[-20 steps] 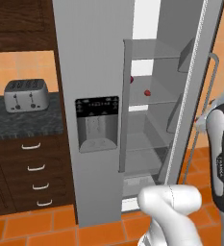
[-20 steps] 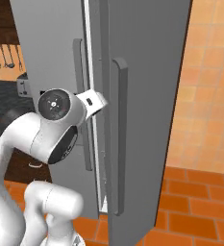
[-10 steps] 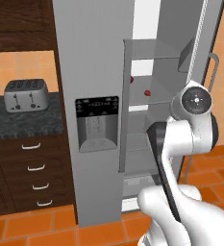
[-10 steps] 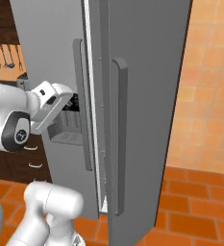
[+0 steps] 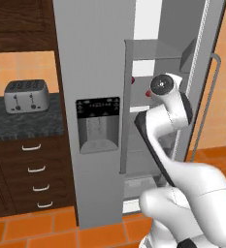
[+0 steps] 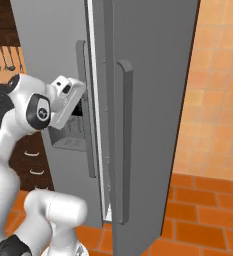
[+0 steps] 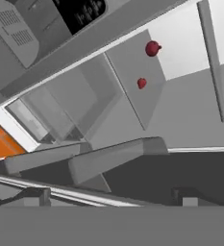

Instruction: Take the strawberry from the fridge and place it on top of the pancake, located on the dining counter.

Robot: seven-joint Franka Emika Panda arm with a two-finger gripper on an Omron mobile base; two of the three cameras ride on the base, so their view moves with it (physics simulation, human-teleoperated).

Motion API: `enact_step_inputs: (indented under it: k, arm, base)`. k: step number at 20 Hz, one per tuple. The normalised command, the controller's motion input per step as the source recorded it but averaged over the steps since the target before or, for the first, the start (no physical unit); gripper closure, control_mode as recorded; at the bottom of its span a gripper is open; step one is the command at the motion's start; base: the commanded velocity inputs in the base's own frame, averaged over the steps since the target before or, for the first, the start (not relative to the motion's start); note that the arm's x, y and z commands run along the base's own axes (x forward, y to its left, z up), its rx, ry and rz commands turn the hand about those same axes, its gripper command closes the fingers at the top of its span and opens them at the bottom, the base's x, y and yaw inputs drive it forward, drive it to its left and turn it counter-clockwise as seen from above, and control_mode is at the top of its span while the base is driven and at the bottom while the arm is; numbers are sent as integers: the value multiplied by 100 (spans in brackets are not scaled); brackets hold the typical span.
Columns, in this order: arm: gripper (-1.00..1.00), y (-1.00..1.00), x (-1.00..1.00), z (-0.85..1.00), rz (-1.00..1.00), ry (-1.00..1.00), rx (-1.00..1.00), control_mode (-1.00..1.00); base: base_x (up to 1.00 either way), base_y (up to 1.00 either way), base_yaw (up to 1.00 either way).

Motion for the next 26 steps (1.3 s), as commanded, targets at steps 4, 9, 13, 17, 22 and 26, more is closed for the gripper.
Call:
enact_step_inputs:
  k: [4, 9, 13, 17, 22, 26]
  arm:
    - [-100, -17, 93, -3, 0, 16, -7, -100]
    - [-100, -25, 86, -1, 0, 12, -5, -100]
    - [-100, -44, 71, 0, 0, 10, -2, -100]
    - [-100, -55, 55, 0, 0, 8, 0, -100]
    - [-100, -58, 16, 0, 0, 2, 0, -100]
    - [-100, -72, -38, 0, -4, -2, 0, -100]
  base:
    - [0, 0, 0]
    - [0, 0, 0]
    - [0, 0, 0]
    - [0, 0, 0]
    - [0, 0, 0]
    - [0, 0, 0]
